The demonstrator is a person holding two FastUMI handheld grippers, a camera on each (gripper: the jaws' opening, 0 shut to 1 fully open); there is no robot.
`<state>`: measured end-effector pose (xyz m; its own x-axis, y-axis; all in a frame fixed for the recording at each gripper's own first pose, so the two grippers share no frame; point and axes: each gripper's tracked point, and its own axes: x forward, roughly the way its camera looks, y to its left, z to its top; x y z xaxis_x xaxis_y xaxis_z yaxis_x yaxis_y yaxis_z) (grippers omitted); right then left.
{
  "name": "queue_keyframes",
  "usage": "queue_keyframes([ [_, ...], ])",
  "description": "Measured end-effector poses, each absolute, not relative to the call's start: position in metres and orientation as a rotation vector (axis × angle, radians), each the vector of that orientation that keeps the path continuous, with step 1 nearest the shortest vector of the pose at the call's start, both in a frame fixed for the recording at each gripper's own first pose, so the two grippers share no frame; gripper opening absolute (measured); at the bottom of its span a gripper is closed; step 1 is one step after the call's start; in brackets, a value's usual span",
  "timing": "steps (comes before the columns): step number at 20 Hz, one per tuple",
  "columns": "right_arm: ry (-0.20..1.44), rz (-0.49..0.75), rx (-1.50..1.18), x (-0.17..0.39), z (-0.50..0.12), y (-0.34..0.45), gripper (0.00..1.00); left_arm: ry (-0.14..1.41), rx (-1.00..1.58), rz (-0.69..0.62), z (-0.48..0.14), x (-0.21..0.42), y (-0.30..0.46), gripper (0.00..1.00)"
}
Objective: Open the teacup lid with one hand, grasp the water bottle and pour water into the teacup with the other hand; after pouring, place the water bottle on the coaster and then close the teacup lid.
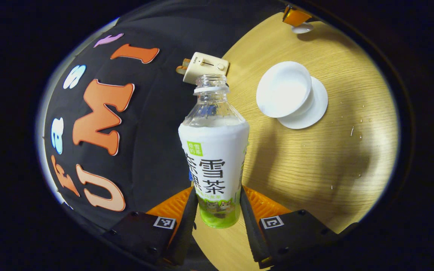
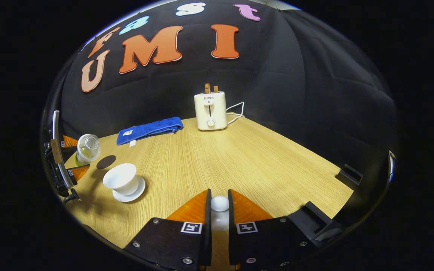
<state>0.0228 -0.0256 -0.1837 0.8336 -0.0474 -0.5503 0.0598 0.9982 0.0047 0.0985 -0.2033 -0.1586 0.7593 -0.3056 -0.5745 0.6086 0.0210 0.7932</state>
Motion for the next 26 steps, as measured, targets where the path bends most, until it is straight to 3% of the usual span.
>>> queue_keyframes([
  [2, 0.588, -0.056, 0.025, 0.022, -0.186, -0.027, 0.19, 0.251, 1.449, -0.736, -0.155, 0.100, -0.205, 0.65],
  [13, 0.604, -0.059, 0.027, 0.019, -0.188, -0.029, 0.19, 0.182, 1.670, -0.787, -0.141, 0.116, -0.213, 0.65],
  [14, 0.604, -0.056, 0.028, 0.019, -0.188, -0.028, 0.14, 0.174, 1.688, -0.789, -0.140, 0.117, -0.213, 0.65],
  [15, 0.605, -0.053, 0.027, 0.019, -0.189, -0.028, 0.19, 0.169, 1.707, -0.792, -0.139, 0.117, -0.213, 0.65],
  [17, 0.607, -0.051, 0.023, 0.019, -0.190, -0.028, 0.19, 0.162, 1.742, -0.803, -0.139, 0.120, -0.215, 0.70],
  [18, 0.608, -0.050, 0.024, 0.018, -0.191, -0.028, 0.19, 0.161, 1.760, -0.810, -0.140, 0.121, -0.215, 0.65],
  [26, 0.618, -0.054, 0.023, 0.017, -0.192, -0.029, 0.19, 0.125, 1.907, -0.858, -0.134, 0.119, -0.215, 0.67],
])
